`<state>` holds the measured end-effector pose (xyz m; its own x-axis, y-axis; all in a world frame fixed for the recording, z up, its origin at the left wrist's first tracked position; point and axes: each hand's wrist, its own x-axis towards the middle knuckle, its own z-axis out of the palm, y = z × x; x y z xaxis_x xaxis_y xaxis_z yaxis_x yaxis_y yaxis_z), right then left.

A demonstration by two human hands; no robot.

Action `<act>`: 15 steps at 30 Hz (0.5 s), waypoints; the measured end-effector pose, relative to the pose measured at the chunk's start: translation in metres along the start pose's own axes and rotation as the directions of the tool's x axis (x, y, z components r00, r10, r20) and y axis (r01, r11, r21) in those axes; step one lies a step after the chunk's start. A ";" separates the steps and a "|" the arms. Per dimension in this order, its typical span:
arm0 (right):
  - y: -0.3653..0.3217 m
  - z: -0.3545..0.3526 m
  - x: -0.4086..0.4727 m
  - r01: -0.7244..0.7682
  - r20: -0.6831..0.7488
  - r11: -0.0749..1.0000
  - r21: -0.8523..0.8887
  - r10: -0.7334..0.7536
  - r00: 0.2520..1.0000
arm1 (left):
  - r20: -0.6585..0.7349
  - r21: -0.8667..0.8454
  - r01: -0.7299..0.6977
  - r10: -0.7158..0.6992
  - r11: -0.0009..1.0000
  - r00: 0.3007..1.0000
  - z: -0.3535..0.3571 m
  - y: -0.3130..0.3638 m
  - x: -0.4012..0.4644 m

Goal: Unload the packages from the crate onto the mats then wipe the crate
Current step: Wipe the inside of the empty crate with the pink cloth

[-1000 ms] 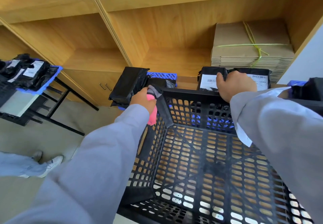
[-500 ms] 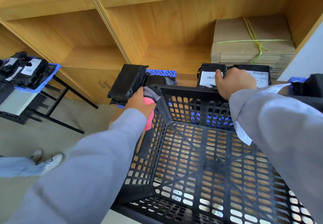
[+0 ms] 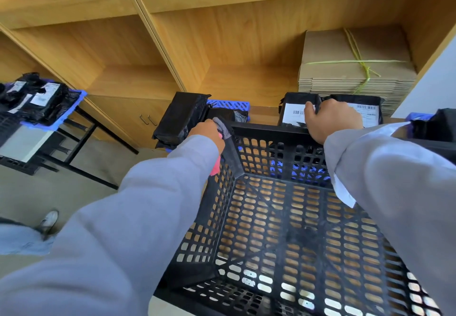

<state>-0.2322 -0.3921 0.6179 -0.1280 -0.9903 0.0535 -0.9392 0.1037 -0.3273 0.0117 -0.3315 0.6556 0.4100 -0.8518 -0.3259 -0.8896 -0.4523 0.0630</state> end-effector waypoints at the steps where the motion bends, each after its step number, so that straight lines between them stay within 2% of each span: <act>1: 0.000 0.000 0.000 0.000 -0.001 1.000 -0.001 0.000 1.000 | 0.031 -0.017 -0.002 0.002 1.000 1.000 -0.003 -0.003 0.002; 4: -0.001 0.001 0.001 0.003 -0.006 1.000 -0.003 -0.003 1.000 | 0.089 -0.173 -0.051 0.068 0.984 0.994 -0.012 -0.015 0.005; 7: -0.001 0.001 0.002 0.001 -0.010 1.000 -0.013 -0.002 1.000 | 0.012 -0.242 -0.205 0.214 0.948 0.977 -0.014 -0.021 0.002; 10: -0.001 0.001 0.002 0.007 -0.010 1.000 -0.014 -0.007 1.000 | 0.011 -0.081 -0.315 0.317 0.946 0.948 -0.008 -0.009 0.010; 15: 0.000 0.000 0.000 0.006 -0.005 1.000 -0.013 -0.006 1.000 | -0.034 0.267 -0.236 0.254 0.934 0.967 0.001 0.013 0.020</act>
<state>-0.2319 -0.3923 0.6182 -0.1234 -0.9906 0.0599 -0.9440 0.0985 -0.3149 0.0076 -0.3542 0.6486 0.1774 -0.9471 -0.2674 -0.9817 -0.1512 -0.1156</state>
